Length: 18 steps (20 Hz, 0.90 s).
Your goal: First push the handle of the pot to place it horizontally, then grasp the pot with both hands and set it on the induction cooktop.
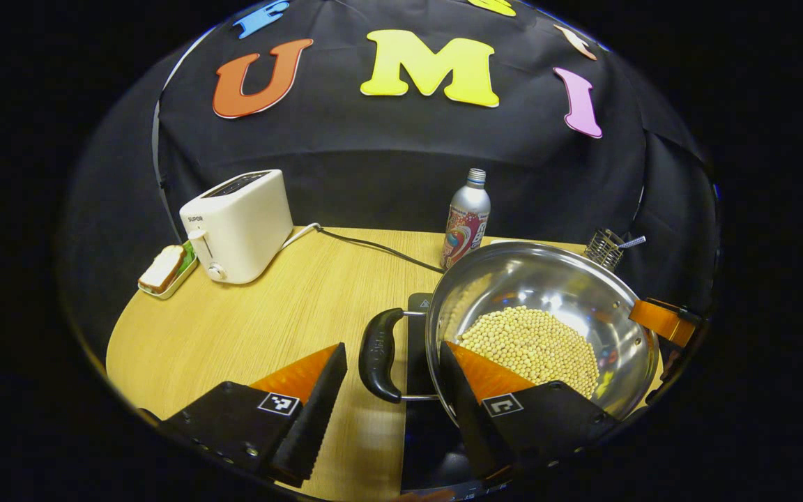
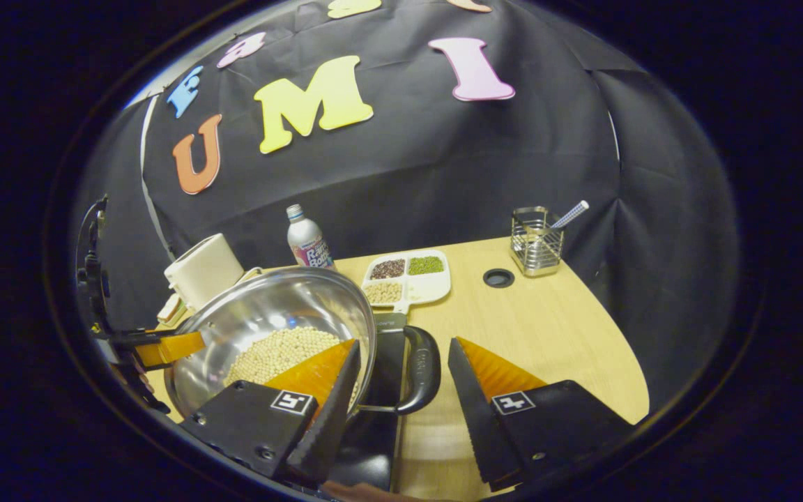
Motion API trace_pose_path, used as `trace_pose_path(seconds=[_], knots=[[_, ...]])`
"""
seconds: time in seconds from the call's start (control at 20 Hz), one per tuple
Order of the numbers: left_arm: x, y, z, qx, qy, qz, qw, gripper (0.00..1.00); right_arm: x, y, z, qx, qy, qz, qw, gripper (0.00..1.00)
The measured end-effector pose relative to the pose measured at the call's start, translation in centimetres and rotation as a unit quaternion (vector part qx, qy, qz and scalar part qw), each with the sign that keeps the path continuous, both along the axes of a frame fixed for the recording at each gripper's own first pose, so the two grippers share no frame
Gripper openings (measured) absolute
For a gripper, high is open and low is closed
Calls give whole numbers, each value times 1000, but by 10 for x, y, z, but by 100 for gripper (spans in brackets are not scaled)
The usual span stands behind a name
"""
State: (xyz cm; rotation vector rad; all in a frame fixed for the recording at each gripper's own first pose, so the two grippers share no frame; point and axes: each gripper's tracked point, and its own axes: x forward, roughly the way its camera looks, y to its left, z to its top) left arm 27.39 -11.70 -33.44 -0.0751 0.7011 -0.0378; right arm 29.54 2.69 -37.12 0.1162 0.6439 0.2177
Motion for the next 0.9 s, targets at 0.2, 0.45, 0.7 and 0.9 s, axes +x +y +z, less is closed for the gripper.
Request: trace_pose_path(seconds=[0.2,0.45,0.7,0.9], knots=[[-17,1,26,-12,-42,2,999,93,-15,-5,31,-15,-49,-15,999,86],[-49,7,68,-7,-97,0,995,96,-57,0,68,-27,-104,-16,994,95],[-91,20,116,12,-138,-2,990,96,-105,14,102,-22,-149,-9,989,94],[-138,32,150,15,-179,10,984,95,-150,23,131,-3,-175,-7,985,98]])
